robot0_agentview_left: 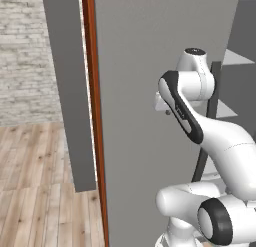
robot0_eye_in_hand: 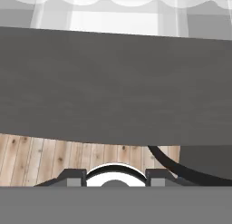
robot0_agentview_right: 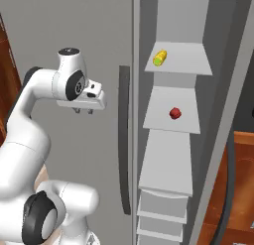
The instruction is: Take the bell pepper and corn out of the freezer and place them in the tupperware container on the counter. Then put the tupperware containing the vegetables back in the freezer.
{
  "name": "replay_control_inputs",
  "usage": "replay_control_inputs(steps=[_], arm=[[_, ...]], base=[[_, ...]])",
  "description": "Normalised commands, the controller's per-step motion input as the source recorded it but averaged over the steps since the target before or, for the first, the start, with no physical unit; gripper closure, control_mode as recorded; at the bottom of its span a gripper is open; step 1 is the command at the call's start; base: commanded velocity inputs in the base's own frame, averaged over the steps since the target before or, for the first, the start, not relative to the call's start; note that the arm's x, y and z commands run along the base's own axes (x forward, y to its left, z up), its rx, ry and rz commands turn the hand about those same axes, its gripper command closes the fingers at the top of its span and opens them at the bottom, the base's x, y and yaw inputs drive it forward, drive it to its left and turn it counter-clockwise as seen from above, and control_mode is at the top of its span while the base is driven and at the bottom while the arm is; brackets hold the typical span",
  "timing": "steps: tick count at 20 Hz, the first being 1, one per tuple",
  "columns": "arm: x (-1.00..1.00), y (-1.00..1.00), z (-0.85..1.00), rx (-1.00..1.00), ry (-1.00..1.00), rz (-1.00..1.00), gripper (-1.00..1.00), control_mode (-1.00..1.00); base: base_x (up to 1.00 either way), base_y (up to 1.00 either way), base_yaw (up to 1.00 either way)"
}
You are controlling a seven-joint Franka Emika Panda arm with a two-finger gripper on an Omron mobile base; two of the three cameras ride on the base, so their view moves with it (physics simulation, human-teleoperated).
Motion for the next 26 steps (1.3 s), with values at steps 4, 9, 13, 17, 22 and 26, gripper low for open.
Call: replay_control_inputs(steps=[4, 9, 13, 17, 22, 26], arm=[[0.0, 0.0, 0.0, 0.0, 0.0, 0.0, -1.0, 1.0], [0.0, 0.0, 0.0, 0.0, 0.0, 0.0, -1.0, 1.0], [0.0, 0.0, 0.0, 0.0, 0.0, 0.0, -1.0, 1.0], [0.0, 0.0, 0.0, 0.0, 0.0, 0.0, -1.0, 1.0], [0.0, 0.0, 0.0, 0.0, 0.0, 0.0, -1.0, 1.0], [0.0, 0.0, 0.0, 0.0, 0.0, 0.0, -1.0, 1.0]], base=[[0.0, -0.28, 0.0], [0.0, -0.55, 0.0], [0.0, -0.44, 0.0], [-0.07, -0.51, 0.0], [-0.11, -0.01, 0.0], [-0.08, 0.0, 0.0]])
